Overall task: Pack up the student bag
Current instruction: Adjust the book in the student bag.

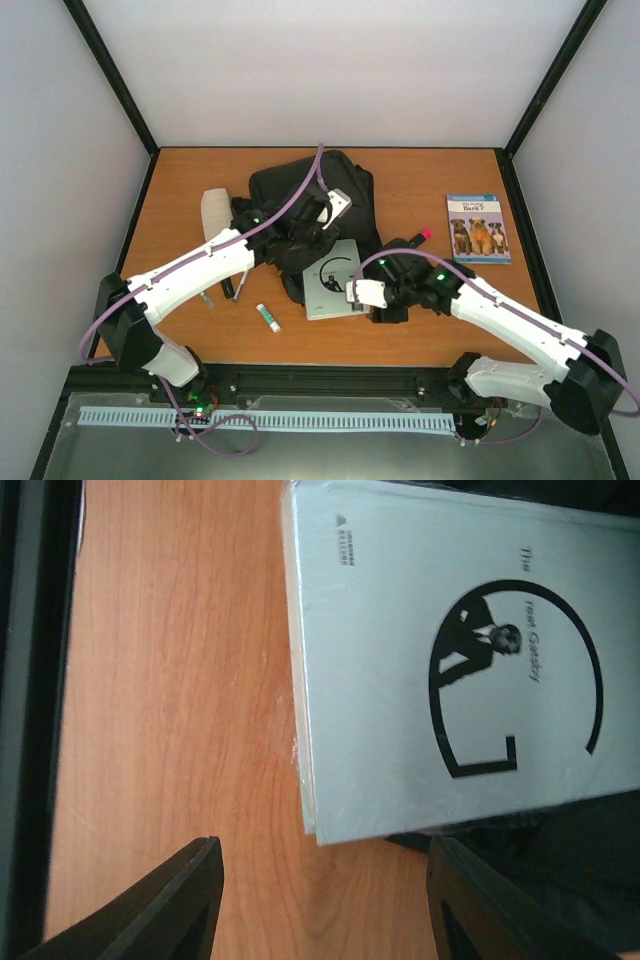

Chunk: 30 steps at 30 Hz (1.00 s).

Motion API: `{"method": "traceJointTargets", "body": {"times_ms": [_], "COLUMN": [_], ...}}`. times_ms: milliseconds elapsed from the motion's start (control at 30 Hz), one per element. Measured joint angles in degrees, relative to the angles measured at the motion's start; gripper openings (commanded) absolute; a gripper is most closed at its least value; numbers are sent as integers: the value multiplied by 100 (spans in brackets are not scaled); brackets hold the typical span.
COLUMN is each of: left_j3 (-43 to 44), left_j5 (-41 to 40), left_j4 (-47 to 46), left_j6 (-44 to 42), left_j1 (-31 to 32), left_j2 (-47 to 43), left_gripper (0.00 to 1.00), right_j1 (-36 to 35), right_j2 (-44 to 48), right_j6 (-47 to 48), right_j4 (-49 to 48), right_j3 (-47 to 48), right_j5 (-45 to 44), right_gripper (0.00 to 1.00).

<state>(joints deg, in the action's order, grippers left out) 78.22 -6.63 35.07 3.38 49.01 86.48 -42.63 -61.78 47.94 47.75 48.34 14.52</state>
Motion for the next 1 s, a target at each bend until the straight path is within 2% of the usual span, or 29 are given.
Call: {"method": "traceJointTargets", "body": {"times_ms": [233,367,500,833,1000], "left_j3": [4,98,149,214,216], "left_j5": [186,321,450,498,498], "left_j4": [109,249,354,533,538], "left_j6": [2,2,2,7,4], "left_j1": [0,0,0,-22,-46], "left_j2": [4,59,68,68,70], "left_gripper": [1,1,1,1,1], "right_j1": [-1298,-1709,-1770,-1816,-1784], "right_j2": [-675,-1084,-1399,-1672,-1829], "right_j6": [363,435,522,826,1167], "right_j4": [-566,-874,-1261,-2017,-2533], "right_j3": [-181,-297,-348,-457,-470], "right_j5": [-1276,-1742,-2155,-2907,-3283], "right_gripper": [61,59,55,37,33]}}
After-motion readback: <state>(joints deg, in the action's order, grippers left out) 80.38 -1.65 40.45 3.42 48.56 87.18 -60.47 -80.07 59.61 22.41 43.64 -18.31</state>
